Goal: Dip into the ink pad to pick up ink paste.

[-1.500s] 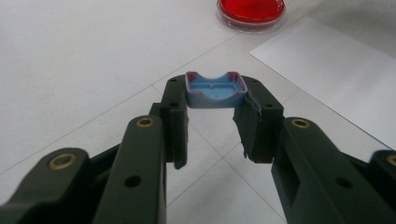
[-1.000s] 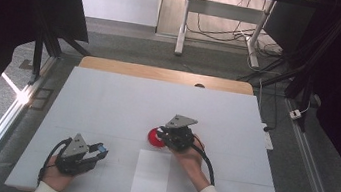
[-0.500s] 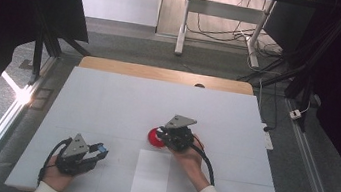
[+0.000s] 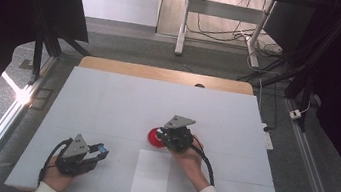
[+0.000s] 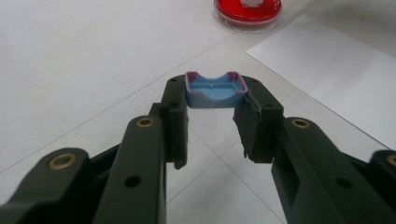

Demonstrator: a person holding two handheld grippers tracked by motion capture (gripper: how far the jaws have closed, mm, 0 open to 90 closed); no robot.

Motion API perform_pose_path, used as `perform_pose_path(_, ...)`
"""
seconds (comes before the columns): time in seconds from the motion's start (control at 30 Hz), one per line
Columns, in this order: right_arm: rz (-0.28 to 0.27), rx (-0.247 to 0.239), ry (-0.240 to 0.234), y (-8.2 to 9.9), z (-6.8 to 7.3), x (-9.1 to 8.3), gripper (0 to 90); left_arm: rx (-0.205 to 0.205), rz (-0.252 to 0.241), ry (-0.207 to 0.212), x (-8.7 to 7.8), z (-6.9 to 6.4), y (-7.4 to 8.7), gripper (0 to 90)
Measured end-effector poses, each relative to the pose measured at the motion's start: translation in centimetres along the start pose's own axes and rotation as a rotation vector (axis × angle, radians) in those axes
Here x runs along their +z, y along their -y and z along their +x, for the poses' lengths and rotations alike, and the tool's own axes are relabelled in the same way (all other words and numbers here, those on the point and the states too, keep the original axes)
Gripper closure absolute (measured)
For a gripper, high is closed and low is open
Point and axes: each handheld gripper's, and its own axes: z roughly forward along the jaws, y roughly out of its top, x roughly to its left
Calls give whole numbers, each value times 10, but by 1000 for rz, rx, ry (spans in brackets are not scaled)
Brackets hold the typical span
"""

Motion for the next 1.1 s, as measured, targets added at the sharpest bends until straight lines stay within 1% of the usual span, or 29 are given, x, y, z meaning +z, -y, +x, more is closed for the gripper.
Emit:
perform_pose_path(0.37,-2,-7,3,1,0,1,753,-2,-1,-2,0,0,0,651)
perform_pose_path(0.53,-2,1,7,1,0,0,752,-3,-2,-2,0,1,0,651)
perform_pose_path(0.63,-27,21,-7,1,-2,-2,751,-5,-3,-3,-1,2,0,651)
perform_pose_path(0.87,-24,19,0,0,-2,-3,751,-3,-3,-4,-1,1,0,651)
perform_pose_path(1.03,-32,28,0,0,-4,-5,751,-3,-3,-4,-1,1,0,651)
perform_pose_path(1.1,-45,34,-1,0,-4,-6,750,-3,-3,-5,-1,1,0,651)
